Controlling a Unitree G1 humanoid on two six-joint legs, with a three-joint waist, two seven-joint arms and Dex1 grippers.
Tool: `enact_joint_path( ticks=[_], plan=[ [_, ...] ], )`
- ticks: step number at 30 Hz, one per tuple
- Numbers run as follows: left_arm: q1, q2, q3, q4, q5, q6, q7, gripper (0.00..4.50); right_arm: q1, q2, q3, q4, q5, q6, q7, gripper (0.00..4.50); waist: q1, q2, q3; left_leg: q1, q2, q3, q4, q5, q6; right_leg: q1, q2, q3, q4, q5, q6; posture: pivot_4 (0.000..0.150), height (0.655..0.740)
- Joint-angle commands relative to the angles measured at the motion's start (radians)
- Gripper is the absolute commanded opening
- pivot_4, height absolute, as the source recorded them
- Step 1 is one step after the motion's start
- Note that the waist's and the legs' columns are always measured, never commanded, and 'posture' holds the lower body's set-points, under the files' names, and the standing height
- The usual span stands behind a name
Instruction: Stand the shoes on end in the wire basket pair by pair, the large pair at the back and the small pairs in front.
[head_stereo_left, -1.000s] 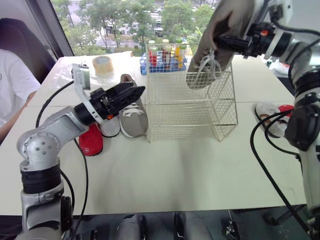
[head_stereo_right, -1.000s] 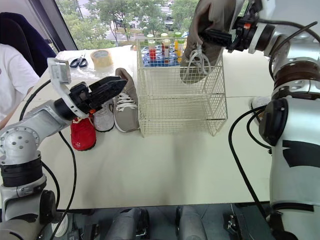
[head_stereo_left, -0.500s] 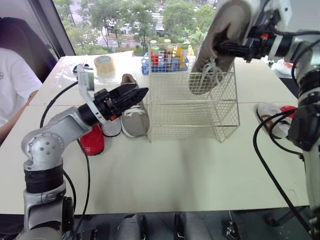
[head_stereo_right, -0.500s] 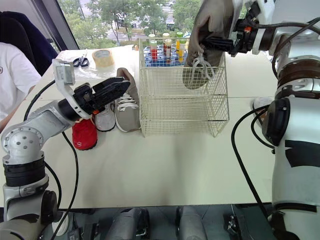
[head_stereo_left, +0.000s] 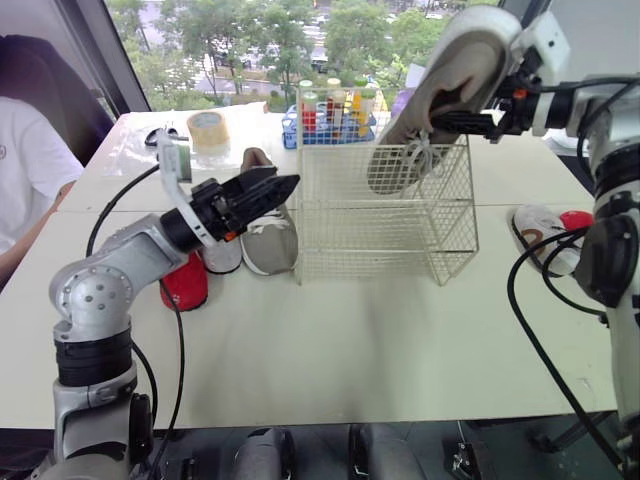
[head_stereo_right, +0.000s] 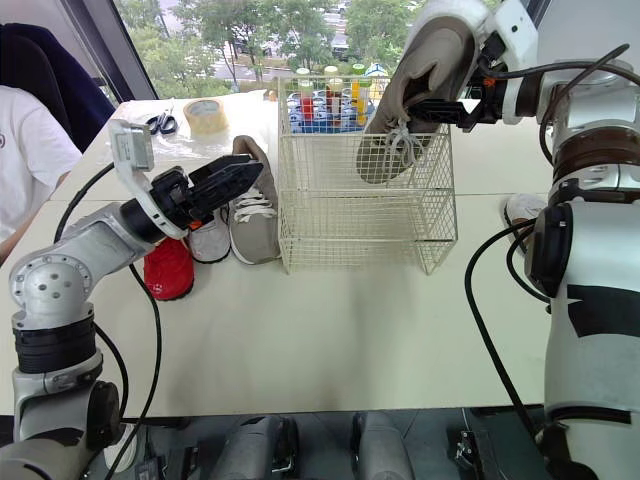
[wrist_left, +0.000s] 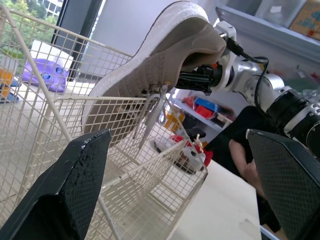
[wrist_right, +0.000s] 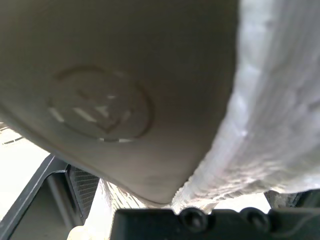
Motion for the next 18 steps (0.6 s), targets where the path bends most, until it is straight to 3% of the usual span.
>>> enact_joint_path(
  ticks=[1,14,18],
  plan=[
    [-0.004,-0.004,-0.002,-0.038,-0.001,-0.025,-0.002,4.5,-0.055,-0.059,-0.02,-0.019,0.007,0.003,0.011,4.46,0.002,0.0,0.0,0.0,0.0,0.0,0.0,0.0,0.0,0.0,0.0,0.0,0.0,0.0,0.0,0.15,0.74],
    [-0.011,-0.021,-0.018,-0.018,0.012,-0.042,-0.013,4.5,-0.052,-0.111,-0.026,-0.046,0.022,0.0,0.035,4.46,0.0,0.0,0.0,-0.001,0.0,0.0,0.0,0.0,0.0,0.0,0.0,0.0,0.0,0.0,0.0,0.15,0.74],
    [-0.017,-0.025,-0.026,-0.011,0.016,-0.046,-0.017,4.5,0.014,-0.093,0.038,-0.083,-0.039,-0.173,0.007,4.46,-0.001,0.0,0.0,0.0,0.0,0.0,0.0,0.0,0.0,0.0,0.0,0.0,0.0,0.0,0.0,0.15,0.74]
  ],
)
